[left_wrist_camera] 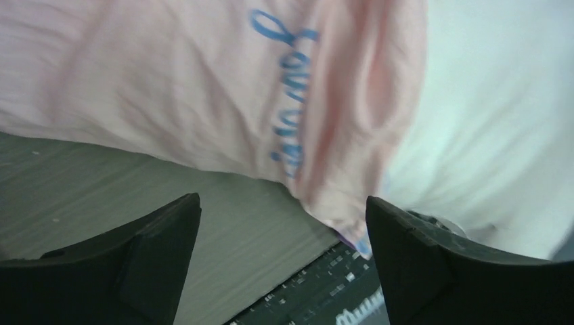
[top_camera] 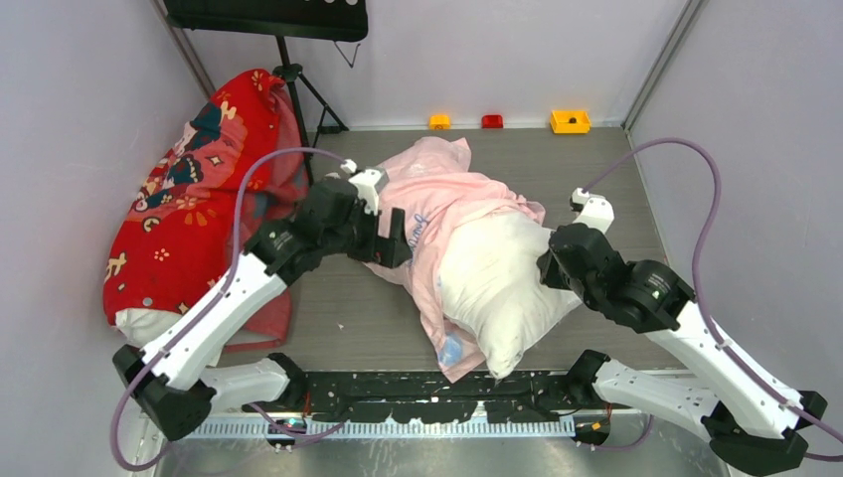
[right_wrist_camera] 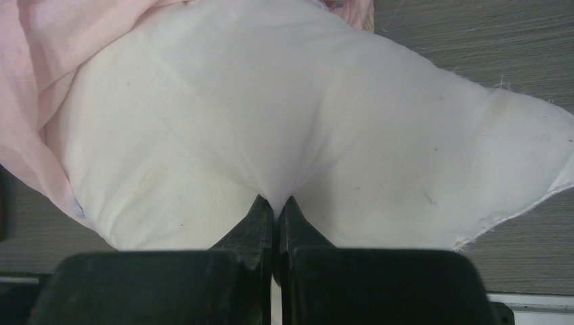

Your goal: Remove the pillowcase from the pillow

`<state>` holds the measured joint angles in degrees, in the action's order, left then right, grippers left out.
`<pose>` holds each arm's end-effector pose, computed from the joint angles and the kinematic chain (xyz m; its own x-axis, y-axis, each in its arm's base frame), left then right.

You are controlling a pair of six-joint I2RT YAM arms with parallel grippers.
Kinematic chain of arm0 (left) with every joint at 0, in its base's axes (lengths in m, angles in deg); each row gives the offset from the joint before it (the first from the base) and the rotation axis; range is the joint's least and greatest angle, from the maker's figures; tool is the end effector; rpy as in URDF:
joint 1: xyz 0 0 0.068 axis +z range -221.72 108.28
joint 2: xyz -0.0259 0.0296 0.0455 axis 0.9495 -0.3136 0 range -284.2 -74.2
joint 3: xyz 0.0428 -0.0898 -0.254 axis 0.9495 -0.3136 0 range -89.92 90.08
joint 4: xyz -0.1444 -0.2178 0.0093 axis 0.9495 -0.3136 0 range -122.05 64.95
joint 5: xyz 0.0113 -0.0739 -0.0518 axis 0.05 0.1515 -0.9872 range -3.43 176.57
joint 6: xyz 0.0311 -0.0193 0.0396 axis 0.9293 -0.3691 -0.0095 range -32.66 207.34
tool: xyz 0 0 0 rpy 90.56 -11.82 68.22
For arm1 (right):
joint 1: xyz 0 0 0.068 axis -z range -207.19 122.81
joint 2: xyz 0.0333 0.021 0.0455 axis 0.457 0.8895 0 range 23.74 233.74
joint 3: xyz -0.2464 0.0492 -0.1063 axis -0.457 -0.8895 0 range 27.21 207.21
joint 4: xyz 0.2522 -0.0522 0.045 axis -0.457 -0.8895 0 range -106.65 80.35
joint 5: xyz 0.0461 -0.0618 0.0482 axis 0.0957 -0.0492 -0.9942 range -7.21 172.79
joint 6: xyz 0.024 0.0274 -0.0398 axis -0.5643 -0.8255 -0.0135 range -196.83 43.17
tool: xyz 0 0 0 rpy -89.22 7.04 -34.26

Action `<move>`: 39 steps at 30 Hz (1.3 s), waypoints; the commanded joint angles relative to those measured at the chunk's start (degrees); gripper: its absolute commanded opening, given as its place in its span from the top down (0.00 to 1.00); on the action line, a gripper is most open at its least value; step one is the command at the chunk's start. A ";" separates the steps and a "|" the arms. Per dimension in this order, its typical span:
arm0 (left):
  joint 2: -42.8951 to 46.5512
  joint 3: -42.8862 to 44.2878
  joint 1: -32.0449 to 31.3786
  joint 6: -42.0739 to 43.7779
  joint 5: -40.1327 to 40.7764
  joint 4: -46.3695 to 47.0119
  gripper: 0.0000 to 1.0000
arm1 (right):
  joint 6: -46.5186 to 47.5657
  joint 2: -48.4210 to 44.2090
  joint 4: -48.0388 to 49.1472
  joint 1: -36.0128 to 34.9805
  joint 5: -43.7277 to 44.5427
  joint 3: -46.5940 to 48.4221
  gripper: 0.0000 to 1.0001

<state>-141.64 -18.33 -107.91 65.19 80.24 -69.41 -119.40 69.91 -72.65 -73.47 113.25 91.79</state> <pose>0.1933 -0.1463 0.3642 -0.7294 0.0692 -0.6806 0.4100 0.8406 -0.3540 0.0997 0.0780 0.3646 -0.6100 0.2058 -0.7652 0.0532 0.9741 0.2197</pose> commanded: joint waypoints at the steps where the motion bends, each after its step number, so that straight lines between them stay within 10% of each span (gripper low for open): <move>1: 5.59 -2.67 -9.53 -3.66 2.08 1.48 0.01 | 1.25 2.02 7.08 0.23 -0.91 4.32 1.00; 10: 3.81 -13.76 -20.45 -9.19 12.90 14.08 0.00 | -0.02 2.20 9.10 0.23 -3.95 3.36 1.00; 19: -1.71 -18.16 -9.89 -11.40 12.90 22.82 0.01 | -1.74 -1.39 7.74 0.24 0.16 4.00 1.00; 21: -1.80 -19.43 -6.37 -11.17 11.94 24.49 0.13 | -1.92 -1.85 5.64 0.23 2.92 5.14 1.00; 26: 0.17 -25.11 2.81 -11.08 13.78 28.48 0.98 | 0.16 -2.00 0.49 0.27 11.76 12.35 1.00; 34: 2.29 -23.69 12.28 -7.88 14.95 22.23 1.00 | 3.66 -1.05 -7.15 0.24 27.69 20.67 1.00; 39: 5.62 -20.31 13.51 -5.36 13.60 20.30 1.00 | 8.59 0.31 -5.20 0.23 17.50 16.59 1.00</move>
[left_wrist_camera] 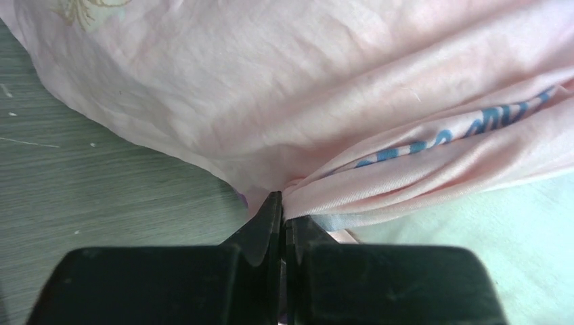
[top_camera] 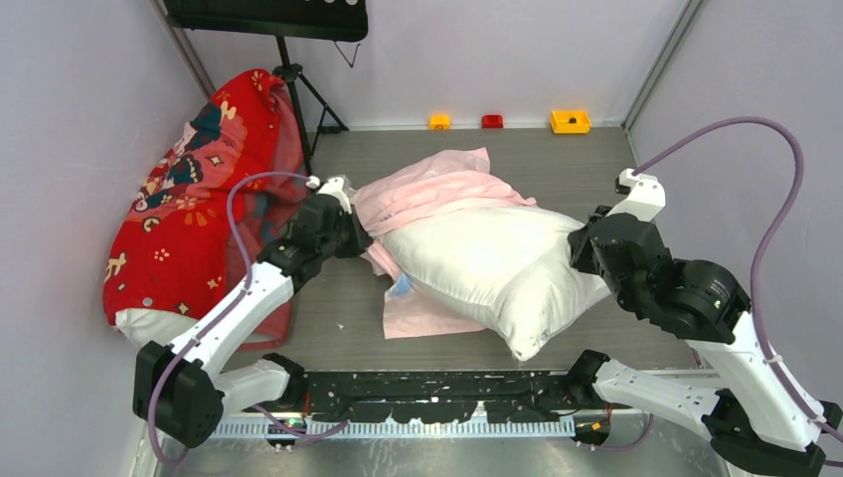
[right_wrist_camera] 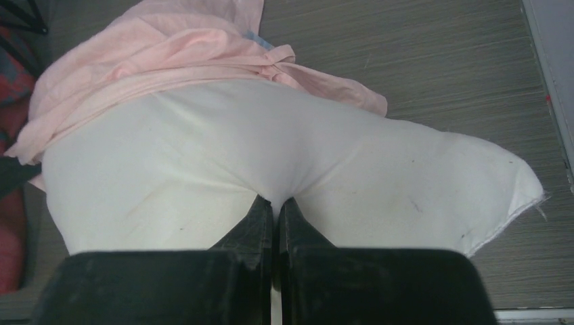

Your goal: Remove the pillowcase from the pillow

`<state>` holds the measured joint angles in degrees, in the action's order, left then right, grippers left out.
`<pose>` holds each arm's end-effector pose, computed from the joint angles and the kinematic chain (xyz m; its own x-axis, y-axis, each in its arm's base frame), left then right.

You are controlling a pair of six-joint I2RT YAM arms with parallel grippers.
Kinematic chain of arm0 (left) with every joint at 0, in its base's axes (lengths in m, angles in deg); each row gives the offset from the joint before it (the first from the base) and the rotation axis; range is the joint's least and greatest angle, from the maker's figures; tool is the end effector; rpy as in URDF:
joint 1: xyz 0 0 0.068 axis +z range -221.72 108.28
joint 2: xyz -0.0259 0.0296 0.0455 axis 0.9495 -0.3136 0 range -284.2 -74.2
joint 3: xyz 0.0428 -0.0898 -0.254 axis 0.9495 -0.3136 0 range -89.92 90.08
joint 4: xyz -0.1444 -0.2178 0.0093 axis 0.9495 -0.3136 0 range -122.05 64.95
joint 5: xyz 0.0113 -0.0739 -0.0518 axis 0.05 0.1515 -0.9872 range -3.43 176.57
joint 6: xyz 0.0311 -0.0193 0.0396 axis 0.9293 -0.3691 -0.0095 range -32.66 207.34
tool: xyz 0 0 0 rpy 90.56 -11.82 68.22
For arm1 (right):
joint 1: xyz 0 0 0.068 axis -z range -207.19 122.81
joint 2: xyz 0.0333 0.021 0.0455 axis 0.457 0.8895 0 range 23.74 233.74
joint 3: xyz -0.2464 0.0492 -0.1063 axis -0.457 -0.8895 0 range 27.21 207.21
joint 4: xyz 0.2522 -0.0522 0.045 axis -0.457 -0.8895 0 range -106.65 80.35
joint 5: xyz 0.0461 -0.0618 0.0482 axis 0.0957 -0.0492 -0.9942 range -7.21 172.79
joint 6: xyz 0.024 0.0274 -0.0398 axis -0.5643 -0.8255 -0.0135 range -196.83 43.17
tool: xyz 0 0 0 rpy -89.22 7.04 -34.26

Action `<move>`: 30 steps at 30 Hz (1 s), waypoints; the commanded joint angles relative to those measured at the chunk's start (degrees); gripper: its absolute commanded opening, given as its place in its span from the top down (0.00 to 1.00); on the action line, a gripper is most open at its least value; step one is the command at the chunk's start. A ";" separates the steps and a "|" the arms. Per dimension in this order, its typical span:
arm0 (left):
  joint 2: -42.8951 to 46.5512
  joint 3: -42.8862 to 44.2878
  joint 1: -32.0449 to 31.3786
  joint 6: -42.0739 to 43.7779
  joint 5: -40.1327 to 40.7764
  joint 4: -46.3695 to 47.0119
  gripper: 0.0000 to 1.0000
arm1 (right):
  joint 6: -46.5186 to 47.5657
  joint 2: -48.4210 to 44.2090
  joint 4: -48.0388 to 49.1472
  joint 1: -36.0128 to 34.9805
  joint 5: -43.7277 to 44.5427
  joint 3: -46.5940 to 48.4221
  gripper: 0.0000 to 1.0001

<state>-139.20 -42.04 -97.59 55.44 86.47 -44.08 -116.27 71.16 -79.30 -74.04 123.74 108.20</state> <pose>0.2239 -0.1086 0.2733 -0.6818 -0.2568 -0.6850 0.0910 0.8993 -0.4277 0.0813 0.0525 0.4338 -0.4310 0.2418 -0.8694 0.1100 0.9703 0.2153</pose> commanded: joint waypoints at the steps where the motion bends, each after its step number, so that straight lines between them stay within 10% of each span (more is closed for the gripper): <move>1: 3.42 4.58 3.18 5.07 6.99 -5.46 1.00 | 6.39 -0.04 2.11 0.75 4.24 -0.94 1.00; 5: 2.15 9.57 3.24 7.47 5.56 -8.01 1.00 | 8.64 5.73 1.97 0.85 -2.47 -3.64 0.99; 10: -0.47 13.04 3.19 8.91 -0.46 -9.47 1.00 | 11.66 10.91 1.87 0.84 -8.57 -2.38 0.30; 13: -0.21 12.71 3.19 9.37 -3.15 -9.16 1.00 | 14.50 11.03 3.42 0.80 -14.82 -0.06 0.11; 23: 1.52 12.17 3.19 11.21 -3.59 -10.55 1.00 | 13.56 20.82 7.68 -4.09 -24.47 6.88 0.09; 30: 2.23 13.34 3.19 11.61 -4.63 -11.94 1.00 | 8.57 34.72 10.86 -18.67 -10.93 10.56 0.08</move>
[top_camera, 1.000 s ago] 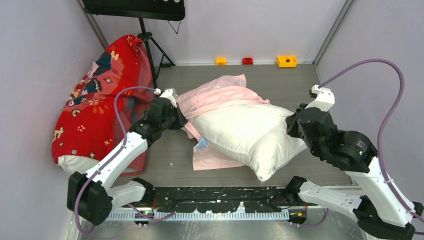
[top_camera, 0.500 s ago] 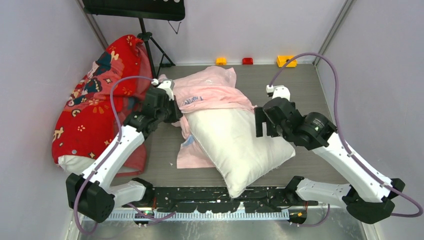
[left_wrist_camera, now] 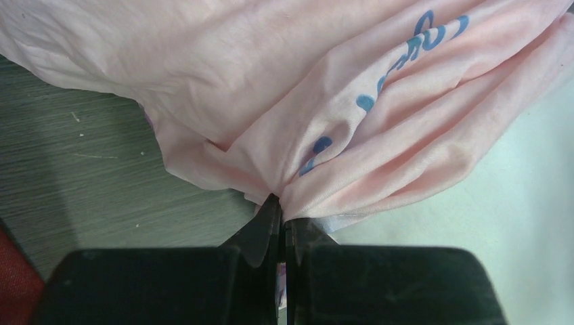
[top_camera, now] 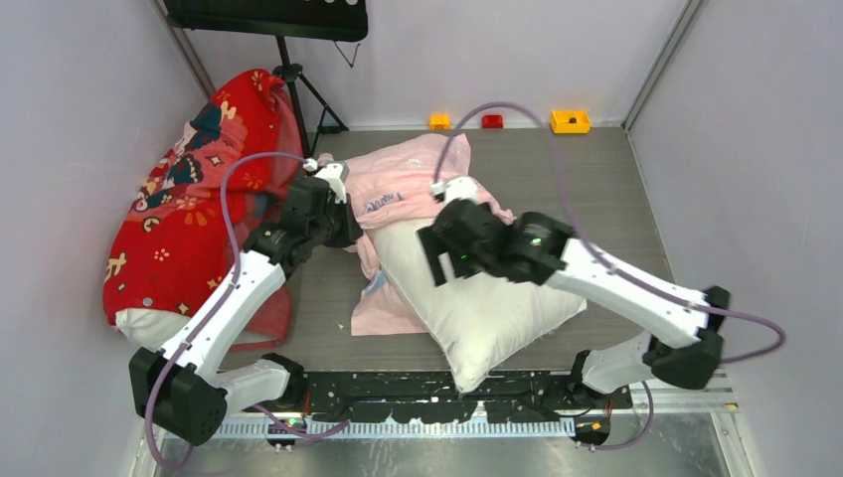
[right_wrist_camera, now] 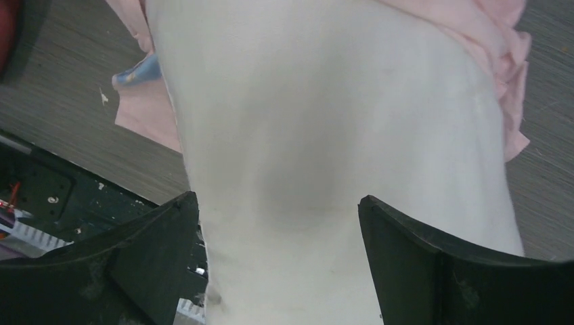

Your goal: Remove the pillowcase from the pillow

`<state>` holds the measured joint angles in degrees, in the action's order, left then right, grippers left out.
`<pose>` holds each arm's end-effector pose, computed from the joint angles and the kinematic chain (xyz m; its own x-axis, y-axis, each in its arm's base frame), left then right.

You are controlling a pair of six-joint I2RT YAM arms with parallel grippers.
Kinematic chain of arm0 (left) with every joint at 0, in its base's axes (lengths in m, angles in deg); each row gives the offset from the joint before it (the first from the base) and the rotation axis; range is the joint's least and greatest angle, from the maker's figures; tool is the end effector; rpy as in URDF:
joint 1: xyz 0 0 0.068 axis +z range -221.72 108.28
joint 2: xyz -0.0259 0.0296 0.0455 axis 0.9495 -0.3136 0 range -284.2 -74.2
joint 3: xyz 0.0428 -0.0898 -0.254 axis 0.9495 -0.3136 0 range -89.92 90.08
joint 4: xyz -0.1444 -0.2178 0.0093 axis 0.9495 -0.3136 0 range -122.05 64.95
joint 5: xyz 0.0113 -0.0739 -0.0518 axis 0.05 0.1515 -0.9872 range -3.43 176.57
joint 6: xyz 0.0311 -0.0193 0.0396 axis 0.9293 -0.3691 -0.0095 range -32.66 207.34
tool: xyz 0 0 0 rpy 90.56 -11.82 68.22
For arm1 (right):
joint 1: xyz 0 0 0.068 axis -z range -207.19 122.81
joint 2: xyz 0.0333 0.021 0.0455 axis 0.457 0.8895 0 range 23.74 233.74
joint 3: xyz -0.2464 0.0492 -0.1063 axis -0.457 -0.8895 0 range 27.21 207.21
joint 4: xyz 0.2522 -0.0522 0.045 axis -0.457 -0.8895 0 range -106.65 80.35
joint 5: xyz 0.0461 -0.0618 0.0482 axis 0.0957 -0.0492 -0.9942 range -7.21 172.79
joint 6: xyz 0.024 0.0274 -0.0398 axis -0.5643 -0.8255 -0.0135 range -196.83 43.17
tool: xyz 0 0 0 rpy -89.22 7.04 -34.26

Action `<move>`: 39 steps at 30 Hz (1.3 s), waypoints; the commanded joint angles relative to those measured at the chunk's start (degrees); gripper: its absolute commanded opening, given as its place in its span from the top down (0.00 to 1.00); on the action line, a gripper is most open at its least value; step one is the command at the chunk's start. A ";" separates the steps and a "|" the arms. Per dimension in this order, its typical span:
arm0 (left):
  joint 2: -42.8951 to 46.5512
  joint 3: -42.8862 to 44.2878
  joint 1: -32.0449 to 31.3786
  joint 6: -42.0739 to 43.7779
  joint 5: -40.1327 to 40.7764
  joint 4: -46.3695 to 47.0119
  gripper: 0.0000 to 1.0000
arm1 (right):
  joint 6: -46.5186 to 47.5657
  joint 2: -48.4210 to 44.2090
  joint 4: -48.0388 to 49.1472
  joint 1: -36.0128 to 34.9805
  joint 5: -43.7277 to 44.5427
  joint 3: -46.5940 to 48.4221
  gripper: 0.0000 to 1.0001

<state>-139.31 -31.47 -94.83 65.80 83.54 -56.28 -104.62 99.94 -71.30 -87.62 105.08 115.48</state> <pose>0.2253 -0.0982 0.3169 -0.6833 -0.1071 -0.7222 0.1929 0.9276 -0.3201 0.1369 0.2137 0.3982 -0.6510 -0.2732 -0.7082 -0.4294 0.9019 0.0469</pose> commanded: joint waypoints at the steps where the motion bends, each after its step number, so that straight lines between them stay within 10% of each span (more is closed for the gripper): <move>1: 2.41 2.96 0.44 1.24 -2.09 0.12 1.00 | -3.45 7.74 2.77 -5.84 8.62 3.58 0.07; 13: 2.69 3.12 0.37 1.58 -2.64 -0.94 1.00 | -8.92 17.00 2.96 -7.94 14.12 -6.81 0.08; 15: 2.61 3.07 0.43 1.77 -2.48 -0.99 1.00 | -9.14 15.90 3.28 -7.88 16.59 -8.81 0.22; 19: 2.35 3.39 0.44 1.97 -1.43 -1.48 1.00 | -9.70 12.34 2.56 -7.75 21.18 -9.81 0.94; 20: 2.30 3.71 0.44 2.09 -0.86 -1.89 1.00 | -9.74 10.57 2.32 -7.56 22.30 -9.41 0.99; 39: -2.53 10.73 5.27 4.83 12.35 -11.39 1.00 | 1.17 -13.53 0.69 28.15 8.98 -3.83 1.00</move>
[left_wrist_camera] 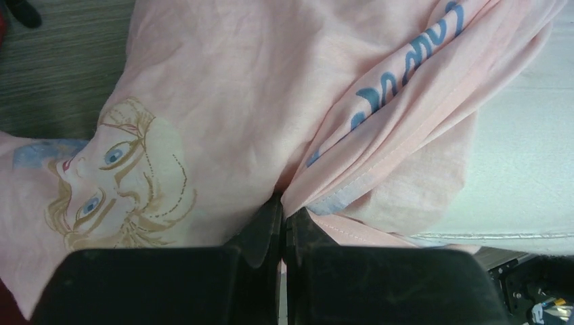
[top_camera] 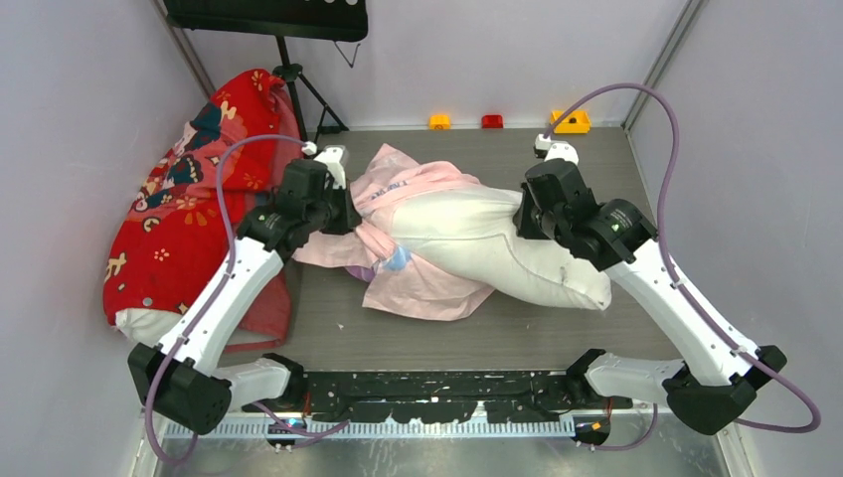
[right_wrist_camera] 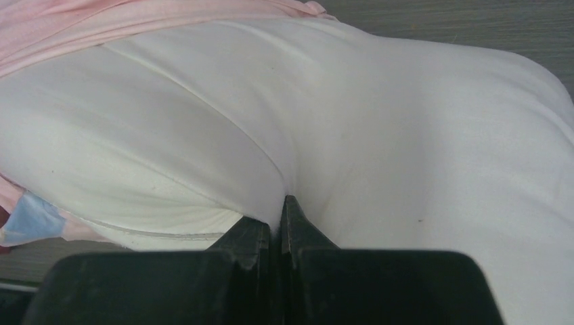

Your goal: Remove the pillowcase from the pillow

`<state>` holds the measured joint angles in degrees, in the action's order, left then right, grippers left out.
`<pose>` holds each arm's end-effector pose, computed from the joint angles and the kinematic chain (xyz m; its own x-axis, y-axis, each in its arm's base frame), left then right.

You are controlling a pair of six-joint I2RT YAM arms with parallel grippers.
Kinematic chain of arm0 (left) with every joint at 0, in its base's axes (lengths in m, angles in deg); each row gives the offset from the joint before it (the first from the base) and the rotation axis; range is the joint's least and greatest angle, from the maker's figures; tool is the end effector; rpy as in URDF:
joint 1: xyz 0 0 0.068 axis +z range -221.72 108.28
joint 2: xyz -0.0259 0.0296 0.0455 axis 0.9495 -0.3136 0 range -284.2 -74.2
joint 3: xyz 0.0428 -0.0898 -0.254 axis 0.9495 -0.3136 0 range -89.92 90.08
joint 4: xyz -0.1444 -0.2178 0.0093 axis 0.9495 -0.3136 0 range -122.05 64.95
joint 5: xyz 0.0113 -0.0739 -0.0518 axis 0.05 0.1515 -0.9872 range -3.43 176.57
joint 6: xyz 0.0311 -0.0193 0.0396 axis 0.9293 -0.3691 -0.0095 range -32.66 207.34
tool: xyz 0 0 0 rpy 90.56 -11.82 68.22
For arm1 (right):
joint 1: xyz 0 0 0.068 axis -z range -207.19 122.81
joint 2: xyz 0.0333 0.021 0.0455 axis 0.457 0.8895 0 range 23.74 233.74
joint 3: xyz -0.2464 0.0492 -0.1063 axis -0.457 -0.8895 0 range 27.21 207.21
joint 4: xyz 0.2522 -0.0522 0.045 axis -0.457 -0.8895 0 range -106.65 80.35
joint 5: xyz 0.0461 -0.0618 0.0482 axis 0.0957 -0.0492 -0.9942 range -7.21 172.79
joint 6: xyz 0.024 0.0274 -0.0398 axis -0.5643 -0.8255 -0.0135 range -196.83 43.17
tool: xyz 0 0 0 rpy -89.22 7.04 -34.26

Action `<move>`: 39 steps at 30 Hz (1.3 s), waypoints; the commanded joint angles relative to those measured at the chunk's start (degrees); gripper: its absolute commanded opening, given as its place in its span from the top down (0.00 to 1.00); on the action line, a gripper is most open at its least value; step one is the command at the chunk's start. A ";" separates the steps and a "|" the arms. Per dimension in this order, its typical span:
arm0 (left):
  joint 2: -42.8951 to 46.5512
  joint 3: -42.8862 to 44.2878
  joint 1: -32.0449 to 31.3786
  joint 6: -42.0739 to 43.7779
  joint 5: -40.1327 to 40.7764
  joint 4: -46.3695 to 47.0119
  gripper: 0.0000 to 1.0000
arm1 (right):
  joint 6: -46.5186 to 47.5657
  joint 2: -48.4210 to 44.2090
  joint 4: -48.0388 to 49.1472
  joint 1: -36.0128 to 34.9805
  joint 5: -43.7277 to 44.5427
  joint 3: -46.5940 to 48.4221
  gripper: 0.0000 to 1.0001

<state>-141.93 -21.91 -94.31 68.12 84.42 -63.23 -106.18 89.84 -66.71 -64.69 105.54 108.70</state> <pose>0.2314 -0.0977 0.3517 -0.6708 -0.0773 -0.7376 0.2016 0.9381 -0.2817 0.1775 0.1188 0.4066 -0.6226 0.0920 -0.7771 -0.0311 0.9894 0.1420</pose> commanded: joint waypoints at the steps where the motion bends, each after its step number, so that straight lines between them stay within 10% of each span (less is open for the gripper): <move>1: 0.65 1.12 4.75 2.65 9.17 -3.92 0.99 | 2.59 -3.44 -3.54 5.38 7.54 2.58 1.00; 9: 7.56 2.54 4.75 1.95 -5.89 -3.63 0.43 | 1.62 -0.41 -1.09 6.48 -0.09 6.40 1.00; 18: 14.40 -1.06 2.94 -16.02 -30.86 -5.90 0.13 | -0.03 4.31 0.68 6.73 -6.87 11.55 1.00; 28: 20.52 -7.89 -7.59 -18.11 5.27 -6.64 0.00 | -1.67 3.29 2.63 6.73 -9.73 10.32 1.00; 39: 13.87 -8.49 11.50 -35.60 -0.93 -5.00 0.00 | -1.48 -1.07 1.09 6.73 -7.14 7.02 1.00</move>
<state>-127.26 -30.29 -87.78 40.93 83.87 -68.91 -105.91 93.30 -71.82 -58.20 95.57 115.37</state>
